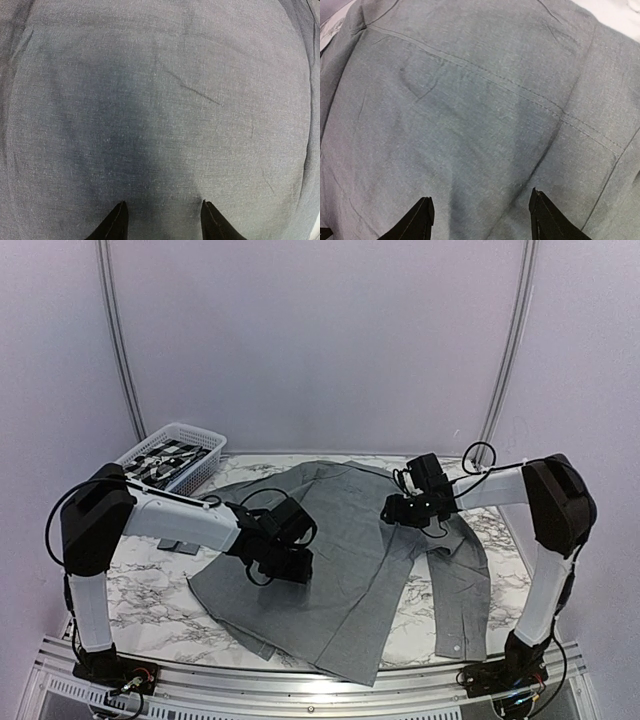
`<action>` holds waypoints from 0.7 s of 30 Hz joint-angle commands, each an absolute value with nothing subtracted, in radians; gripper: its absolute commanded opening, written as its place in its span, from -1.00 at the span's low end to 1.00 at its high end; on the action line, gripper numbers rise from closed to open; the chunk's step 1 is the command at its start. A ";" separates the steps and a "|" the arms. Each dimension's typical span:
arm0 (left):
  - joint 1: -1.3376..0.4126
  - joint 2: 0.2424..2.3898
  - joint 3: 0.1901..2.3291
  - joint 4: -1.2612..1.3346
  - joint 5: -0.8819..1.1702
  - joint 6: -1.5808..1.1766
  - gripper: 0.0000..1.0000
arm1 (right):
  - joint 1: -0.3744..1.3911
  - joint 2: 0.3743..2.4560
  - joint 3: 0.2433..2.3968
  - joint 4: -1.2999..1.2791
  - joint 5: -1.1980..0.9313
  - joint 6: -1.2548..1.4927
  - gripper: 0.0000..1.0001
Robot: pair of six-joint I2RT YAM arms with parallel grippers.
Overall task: Fold and stack the long sleeve shirts
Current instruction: Flatten out the crumpled shirt at the center of the board.
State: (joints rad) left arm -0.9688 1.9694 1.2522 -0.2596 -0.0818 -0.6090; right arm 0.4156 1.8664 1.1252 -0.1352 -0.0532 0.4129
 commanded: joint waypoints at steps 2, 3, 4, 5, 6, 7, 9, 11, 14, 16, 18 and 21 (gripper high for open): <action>-0.973 2.001 1.285 -0.285 -0.009 -0.646 0.01 | 0.355 1.952 1.207 -0.133 -0.101 0.414 0.22; -0.973 1.991 1.285 -0.286 -0.017 -0.652 0.01 | 0.349 1.968 1.219 -0.138 -0.100 0.412 0.22; -0.972 1.977 1.287 -0.285 -0.033 -0.652 0.01 | 0.340 1.984 1.231 -0.146 -0.099 0.410 0.22; -0.969 1.960 1.294 -0.288 -0.055 -0.645 0.03 | 0.330 1.997 1.240 -0.151 -0.100 0.410 0.22; -0.961 1.945 1.307 -0.295 -0.078 -0.638 0.04 | 0.320 2.006 1.248 -0.152 -0.101 0.410 0.22; -0.946 1.931 1.321 -0.302 -0.094 -0.634 0.04 | 0.310 2.016 1.257 -0.155 -0.103 0.409 0.22; -0.904 1.907 1.347 -0.308 -0.121 -0.632 0.04 | 0.292 2.029 1.273 -0.165 -0.104 0.408 0.21; -0.857 1.903 1.385 -0.320 -0.156 -0.621 0.03 | 0.287 2.036 1.295 -0.180 -0.100 0.398 0.21; -0.781 1.920 1.443 -0.324 -0.234 -0.609 0.03 | 0.287 2.033 1.322 -0.201 -0.106 0.384 0.21; -0.728 1.963 1.495 -0.325 -0.268 -0.600 0.02 | 0.288 2.023 1.333 -0.216 -0.108 0.378 0.21; -0.669 2.017 1.553 -0.327 -0.297 -0.593 0.01 | 0.290 2.004 1.333 -0.224 -0.114 0.373 0.21; -0.613 2.101 1.644 -0.332 -0.301 -0.584 0.01 | 0.305 1.968 1.334 -0.245 -0.119 0.361 0.21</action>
